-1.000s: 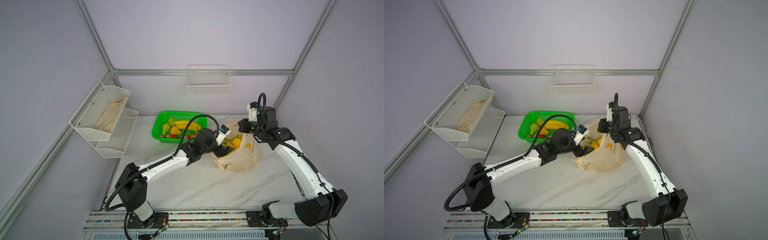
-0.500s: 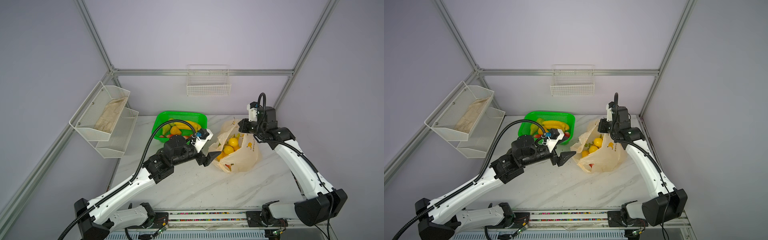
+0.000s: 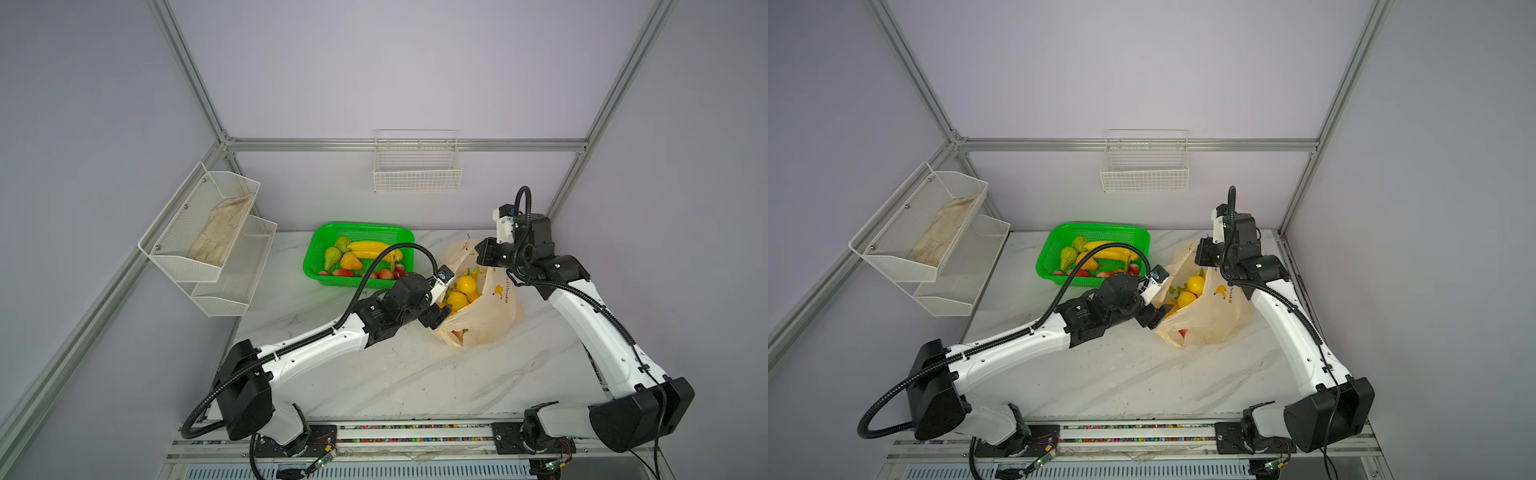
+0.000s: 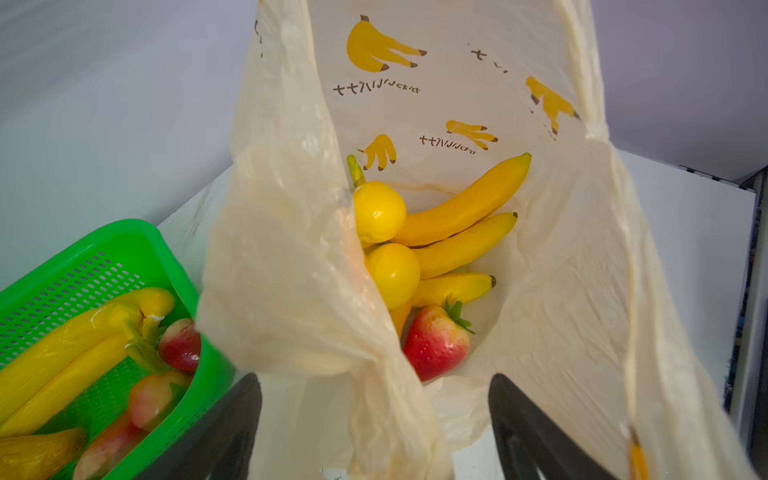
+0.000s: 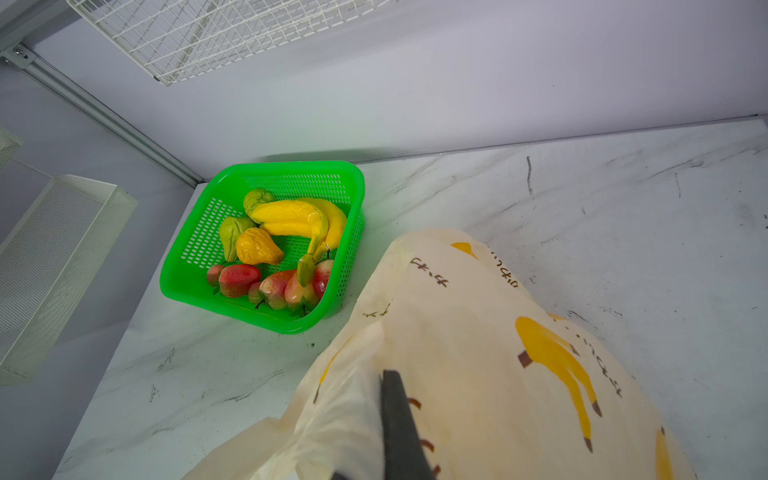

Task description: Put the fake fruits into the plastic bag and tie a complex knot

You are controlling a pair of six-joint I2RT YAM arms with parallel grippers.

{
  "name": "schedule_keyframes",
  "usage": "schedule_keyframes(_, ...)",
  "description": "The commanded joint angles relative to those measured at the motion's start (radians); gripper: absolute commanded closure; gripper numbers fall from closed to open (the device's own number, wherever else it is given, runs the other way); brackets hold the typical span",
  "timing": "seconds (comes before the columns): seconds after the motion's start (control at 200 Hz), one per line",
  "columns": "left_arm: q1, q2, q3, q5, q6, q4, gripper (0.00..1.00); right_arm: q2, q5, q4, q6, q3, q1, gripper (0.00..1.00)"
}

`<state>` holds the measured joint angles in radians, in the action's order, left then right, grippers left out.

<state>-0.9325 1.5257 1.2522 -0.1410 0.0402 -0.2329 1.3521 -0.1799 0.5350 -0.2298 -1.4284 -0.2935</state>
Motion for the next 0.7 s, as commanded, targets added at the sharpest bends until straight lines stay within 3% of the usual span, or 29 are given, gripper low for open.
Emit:
schedule_keyframes(0.0, -0.002, 0.035, 0.135, -0.090, 0.022, 0.018, 0.18, -0.007, -0.013, -0.022, 0.011, 0.016, 0.000, 1.00)
schedule_keyframes(0.07, -0.005, 0.062, 0.146, -0.138, 0.024, 0.017, 0.25, -0.005, -0.015, -0.027, 0.010, 0.019, -0.001, 1.00)
schedule_keyframes(0.175, -0.003, 0.051, 0.126, -0.179, 0.008, 0.030, 0.52, 0.000, -0.019, -0.040, 0.008, 0.023, -0.001, 1.00)
schedule_keyframes(0.22, -0.004, 0.031, 0.101, -0.152, -0.006, 0.052, 0.65, 0.006, -0.021, -0.046, 0.006, 0.023, 0.000, 1.00)
schedule_keyframes(0.33, -0.002, -0.016, 0.098, -0.030, -0.058, 0.000, 0.87, 0.016, -0.029, -0.077, -0.016, 0.019, -0.001, 1.00)
schedule_keyframes(0.395, -0.002, -0.070, 0.104, -0.019, -0.127, -0.059, 1.00, 0.052, -0.032, -0.097, -0.032, -0.002, -0.001, 1.00)
schedule_keyframes(0.51, 0.011, -0.198, 0.088, -0.001, -0.200, -0.113, 1.00, 0.127, -0.117, -0.165, -0.068, -0.046, -0.012, 1.00)
schedule_keyframes(0.61, 0.049, -0.258, 0.106, 0.003, -0.278, -0.186, 1.00, 0.192, -0.119, -0.187, -0.071, -0.088, -0.042, 1.00)
schedule_keyframes(0.695, 0.104, -0.279, 0.123, 0.040, -0.366, -0.237, 1.00, 0.217, -0.058, -0.150, -0.033, -0.128, -0.066, 0.83)
